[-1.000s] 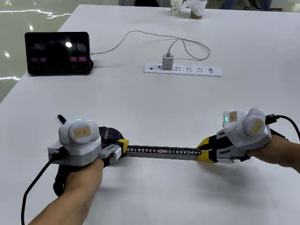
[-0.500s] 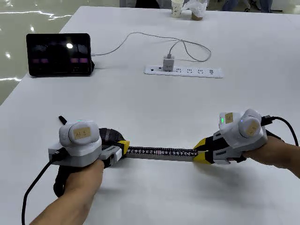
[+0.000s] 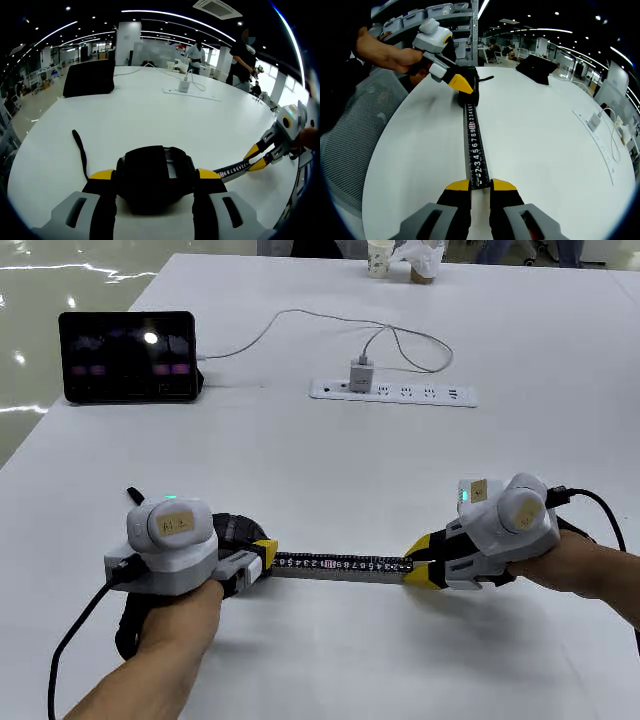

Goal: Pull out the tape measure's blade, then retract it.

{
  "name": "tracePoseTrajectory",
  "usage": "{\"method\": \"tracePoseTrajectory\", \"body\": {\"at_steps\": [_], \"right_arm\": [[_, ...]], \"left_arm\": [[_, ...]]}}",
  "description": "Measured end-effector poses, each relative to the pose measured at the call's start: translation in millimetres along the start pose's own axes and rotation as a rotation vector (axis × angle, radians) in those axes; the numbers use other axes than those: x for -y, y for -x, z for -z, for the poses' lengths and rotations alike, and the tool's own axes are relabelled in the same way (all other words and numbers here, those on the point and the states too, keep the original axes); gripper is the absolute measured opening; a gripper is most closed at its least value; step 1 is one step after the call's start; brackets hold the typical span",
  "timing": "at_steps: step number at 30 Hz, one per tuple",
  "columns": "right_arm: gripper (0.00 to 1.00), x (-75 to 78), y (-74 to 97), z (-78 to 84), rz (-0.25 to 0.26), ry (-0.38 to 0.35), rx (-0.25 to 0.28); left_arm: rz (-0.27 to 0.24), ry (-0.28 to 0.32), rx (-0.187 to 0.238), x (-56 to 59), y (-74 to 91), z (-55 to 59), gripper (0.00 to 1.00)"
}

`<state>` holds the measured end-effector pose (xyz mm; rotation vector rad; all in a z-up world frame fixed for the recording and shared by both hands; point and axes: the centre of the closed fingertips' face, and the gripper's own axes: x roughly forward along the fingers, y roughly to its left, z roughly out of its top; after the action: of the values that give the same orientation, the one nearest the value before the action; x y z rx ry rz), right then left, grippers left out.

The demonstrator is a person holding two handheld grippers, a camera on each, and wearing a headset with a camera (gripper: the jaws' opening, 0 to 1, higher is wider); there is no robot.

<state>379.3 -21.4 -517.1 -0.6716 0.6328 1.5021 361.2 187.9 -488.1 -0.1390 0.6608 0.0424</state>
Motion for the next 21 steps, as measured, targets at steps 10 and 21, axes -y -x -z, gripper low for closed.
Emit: {"method": "tracePoseTrajectory", "body": {"at_steps": [10,21], "right_arm": [[0.1,-0.6,-6.1,-7.4,-0.003,0.005,0.01],[0.1,-2.1,-11.4,-13.7,-0.005,0.005,0.018]], "left_arm": [[0.003,0.004,-0.001,0.5,0.7,0.0,0.56],[0.005,0.006,-0.002,0.9,1.4,0.3,0.56]]}}
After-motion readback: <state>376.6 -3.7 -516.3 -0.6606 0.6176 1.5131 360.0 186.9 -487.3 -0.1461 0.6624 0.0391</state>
